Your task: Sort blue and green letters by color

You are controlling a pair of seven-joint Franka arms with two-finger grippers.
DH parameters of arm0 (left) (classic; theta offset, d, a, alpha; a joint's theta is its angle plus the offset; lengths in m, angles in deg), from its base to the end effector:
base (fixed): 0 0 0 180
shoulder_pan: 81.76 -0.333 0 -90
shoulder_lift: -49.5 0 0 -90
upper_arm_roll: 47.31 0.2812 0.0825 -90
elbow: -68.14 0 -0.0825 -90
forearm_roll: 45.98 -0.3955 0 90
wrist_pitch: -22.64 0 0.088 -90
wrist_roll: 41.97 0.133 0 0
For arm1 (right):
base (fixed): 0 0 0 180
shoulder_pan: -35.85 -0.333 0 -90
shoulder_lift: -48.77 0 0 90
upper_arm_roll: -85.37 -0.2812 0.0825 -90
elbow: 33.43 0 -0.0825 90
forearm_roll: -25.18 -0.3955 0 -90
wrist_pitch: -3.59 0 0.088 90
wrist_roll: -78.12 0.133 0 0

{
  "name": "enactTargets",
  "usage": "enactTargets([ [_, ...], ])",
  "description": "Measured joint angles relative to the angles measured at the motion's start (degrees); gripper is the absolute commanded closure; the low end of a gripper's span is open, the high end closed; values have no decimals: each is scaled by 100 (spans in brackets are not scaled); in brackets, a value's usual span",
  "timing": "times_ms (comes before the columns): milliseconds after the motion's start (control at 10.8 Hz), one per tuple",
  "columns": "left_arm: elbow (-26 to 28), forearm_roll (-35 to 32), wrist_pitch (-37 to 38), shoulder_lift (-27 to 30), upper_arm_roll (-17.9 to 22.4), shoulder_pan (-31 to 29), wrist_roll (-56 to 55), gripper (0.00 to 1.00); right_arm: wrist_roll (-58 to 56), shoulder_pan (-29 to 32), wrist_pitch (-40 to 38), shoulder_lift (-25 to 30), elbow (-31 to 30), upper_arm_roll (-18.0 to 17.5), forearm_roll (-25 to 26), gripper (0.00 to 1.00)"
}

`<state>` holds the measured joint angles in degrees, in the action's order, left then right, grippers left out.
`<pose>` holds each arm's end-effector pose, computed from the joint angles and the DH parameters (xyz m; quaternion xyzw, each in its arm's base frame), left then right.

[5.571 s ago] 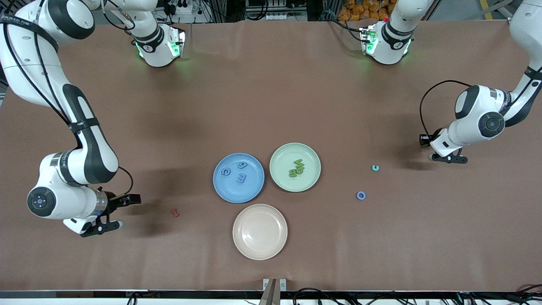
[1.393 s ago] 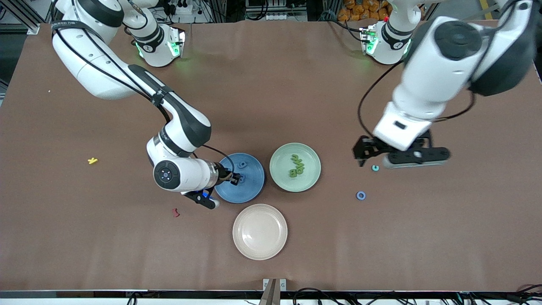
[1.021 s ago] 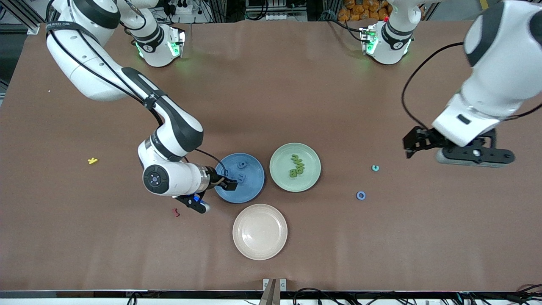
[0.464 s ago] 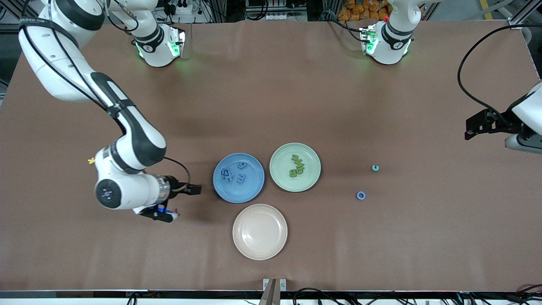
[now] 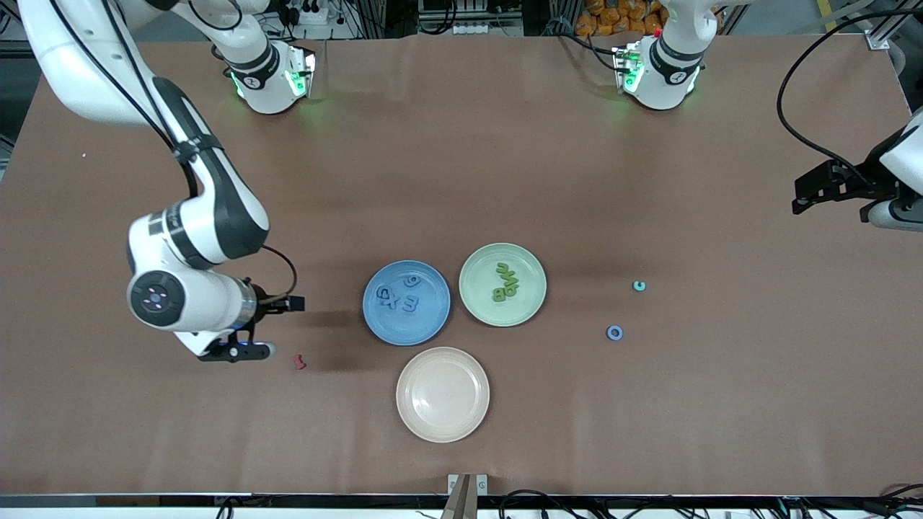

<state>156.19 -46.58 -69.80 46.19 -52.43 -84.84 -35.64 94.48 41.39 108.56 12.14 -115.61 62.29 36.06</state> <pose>0.5861 -0.0183 0.5509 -0.9973 0.0730 -0.0094 0.0030 0.6606 0.1520 0.2664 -0.9948 -0.0190 0.0999 0.0031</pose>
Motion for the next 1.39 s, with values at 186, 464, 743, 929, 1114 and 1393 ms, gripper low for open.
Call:
enactTargets([
  [186, 57, 0, 0, 33, 336, 242, 34, 0, -743, -95, 92, 672, -502, 602, -396, 0],
  [464, 59, 0, 0, 34, 357, 259, 35, 0, -1191, -574, 220, 1797, -1323, 1359, -558, 0],
  [743, 35, 0, -10, 25, 357, 313, -35, 0, -1886, -1062, -84, 2632, -1609, 2154, -1084, 0],
  [929, -48, 0, -10, 23, 360, 313, -72, 0, -2069, -1039, -359, 3088, -1621, 2303, -1154, 0],
  [1114, -95, 0, -5, 22, 369, 308, -81, 0, -2073, -970, -766, 3505, -1513, 2324, -1158, 0],
  [1393, -258, 0, 205, 24, 397, 307, -425, 0, -2086, -696, -1188, 3700, -975, 2328, -1157, 0],
])
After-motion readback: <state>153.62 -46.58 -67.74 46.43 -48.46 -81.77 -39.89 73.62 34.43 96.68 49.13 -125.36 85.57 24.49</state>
